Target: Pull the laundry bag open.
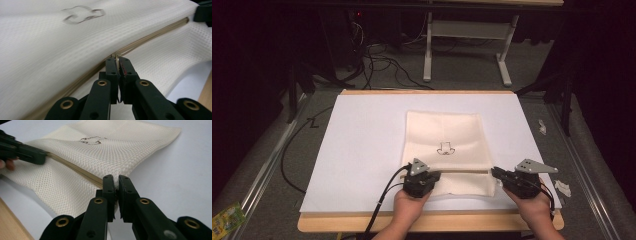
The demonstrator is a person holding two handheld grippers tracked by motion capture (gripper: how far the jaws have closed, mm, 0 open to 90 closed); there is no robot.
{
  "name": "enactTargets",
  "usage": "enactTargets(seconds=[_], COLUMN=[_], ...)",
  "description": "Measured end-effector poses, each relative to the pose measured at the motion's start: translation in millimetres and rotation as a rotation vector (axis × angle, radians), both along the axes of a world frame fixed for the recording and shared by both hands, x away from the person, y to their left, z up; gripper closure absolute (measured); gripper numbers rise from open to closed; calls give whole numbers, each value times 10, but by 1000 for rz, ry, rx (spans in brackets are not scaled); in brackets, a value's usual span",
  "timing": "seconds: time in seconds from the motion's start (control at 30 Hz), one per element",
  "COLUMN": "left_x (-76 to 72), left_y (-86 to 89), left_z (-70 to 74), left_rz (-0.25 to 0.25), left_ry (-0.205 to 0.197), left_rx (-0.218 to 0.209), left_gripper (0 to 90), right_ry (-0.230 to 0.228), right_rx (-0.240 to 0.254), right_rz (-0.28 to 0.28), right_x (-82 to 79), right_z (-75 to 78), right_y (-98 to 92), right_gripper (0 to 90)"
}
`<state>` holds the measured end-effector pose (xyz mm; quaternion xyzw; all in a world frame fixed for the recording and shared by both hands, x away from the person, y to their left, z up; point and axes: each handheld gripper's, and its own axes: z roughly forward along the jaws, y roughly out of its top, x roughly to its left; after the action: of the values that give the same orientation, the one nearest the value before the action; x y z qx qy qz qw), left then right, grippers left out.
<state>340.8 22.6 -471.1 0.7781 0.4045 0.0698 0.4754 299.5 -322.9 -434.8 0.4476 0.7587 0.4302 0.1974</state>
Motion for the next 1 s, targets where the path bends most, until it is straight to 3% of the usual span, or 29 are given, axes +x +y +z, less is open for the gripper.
enactTargets(seconds=[0.27,0.4,0.5,0.63,0.77,0.93,1.0], left_x=[-5,-76,-88,-80,-103,-141,-145], left_y=[662,883,931,949,894,831,849], left_z=[46,19,-6,15,-7,-12,13], left_rz=[72,53,43,32,-6,-33,-28], left_ry=[1,1,19,21,17,-13,-31], left_rx=[55,47,40,26,63,91,76], left_gripper=[874,874,874,874,872,861,811], right_ry=[24,37,33,30,31,7,7], right_rx=[5,3,-16,-5,-19,-15,-16], right_rz=[-50,-45,-47,-54,-63,-80,-78], right_x=[54,94,118,126,114,86,73], right_z=[-55,-88,-98,-91,-113,-124,-128], right_y=[-149,-174,-109,-106,-148,-186,-193], right_gripper=[858,857,857,857,854,809,747])
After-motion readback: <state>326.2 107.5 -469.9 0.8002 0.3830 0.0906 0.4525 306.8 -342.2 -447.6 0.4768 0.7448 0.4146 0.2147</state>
